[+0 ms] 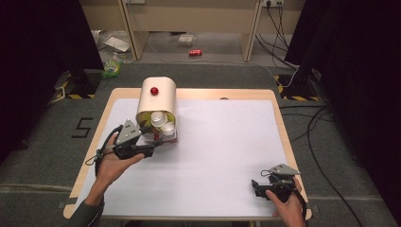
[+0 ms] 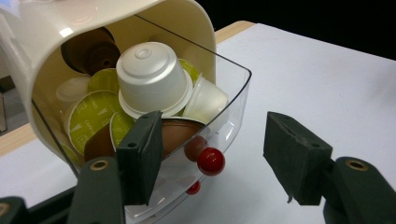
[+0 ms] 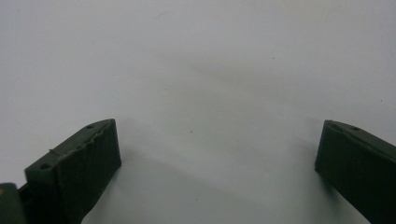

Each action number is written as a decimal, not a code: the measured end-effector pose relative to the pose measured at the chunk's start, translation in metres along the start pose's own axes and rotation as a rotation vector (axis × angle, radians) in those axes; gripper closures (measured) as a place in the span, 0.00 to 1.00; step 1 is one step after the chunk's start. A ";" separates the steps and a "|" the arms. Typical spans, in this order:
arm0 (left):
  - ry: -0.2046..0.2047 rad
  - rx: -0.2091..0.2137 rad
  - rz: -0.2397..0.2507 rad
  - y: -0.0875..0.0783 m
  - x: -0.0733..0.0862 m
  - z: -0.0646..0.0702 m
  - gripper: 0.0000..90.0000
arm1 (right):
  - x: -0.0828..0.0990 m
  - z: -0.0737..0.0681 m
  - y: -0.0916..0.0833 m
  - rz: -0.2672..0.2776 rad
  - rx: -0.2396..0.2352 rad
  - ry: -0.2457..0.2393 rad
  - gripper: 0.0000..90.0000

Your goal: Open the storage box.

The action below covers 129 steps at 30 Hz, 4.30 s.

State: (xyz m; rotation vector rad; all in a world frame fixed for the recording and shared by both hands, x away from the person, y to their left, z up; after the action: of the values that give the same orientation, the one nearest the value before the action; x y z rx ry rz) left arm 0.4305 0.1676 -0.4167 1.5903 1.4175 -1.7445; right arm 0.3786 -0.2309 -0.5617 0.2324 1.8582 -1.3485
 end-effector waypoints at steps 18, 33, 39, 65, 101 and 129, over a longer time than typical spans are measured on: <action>0.012 0.003 -0.025 -0.005 0.002 0.003 0.42 | 0.000 0.000 0.000 0.000 0.000 0.001 0.00; 0.017 0.012 -0.018 -0.015 0.003 0.008 0.42 | 0.000 0.000 0.000 0.000 -0.001 0.001 0.00; 0.025 0.010 -0.023 -0.016 0.004 0.009 0.42 | 0.000 0.000 0.000 0.000 -0.001 0.001 0.00; 0.022 0.025 -0.037 -0.020 0.008 0.014 0.41 | 0.000 0.000 0.000 0.000 -0.001 0.001 0.00; 0.032 0.038 -0.068 -0.031 0.015 0.025 0.38 | 0.000 0.000 0.000 0.000 -0.001 0.001 0.00; -0.069 -0.013 -0.023 -0.020 0.000 0.004 0.37 | 0.000 0.000 0.000 0.001 0.000 0.002 0.00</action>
State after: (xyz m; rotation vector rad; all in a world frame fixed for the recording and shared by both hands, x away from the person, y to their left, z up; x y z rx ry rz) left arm 0.4125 0.1724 -0.4090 1.4980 1.4175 -1.7818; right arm 0.3785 -0.2309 -0.5617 0.2346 1.8597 -1.3485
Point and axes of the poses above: each handheld gripper's, and its own axes: y roughly forward along the jaws, x roughly out of its underside, z roughly to its right, the point moved 9 cm from there along y, roughly forward along the jaws, and after that the axes turned 9 degrees about -x, right-handed, at the moved point
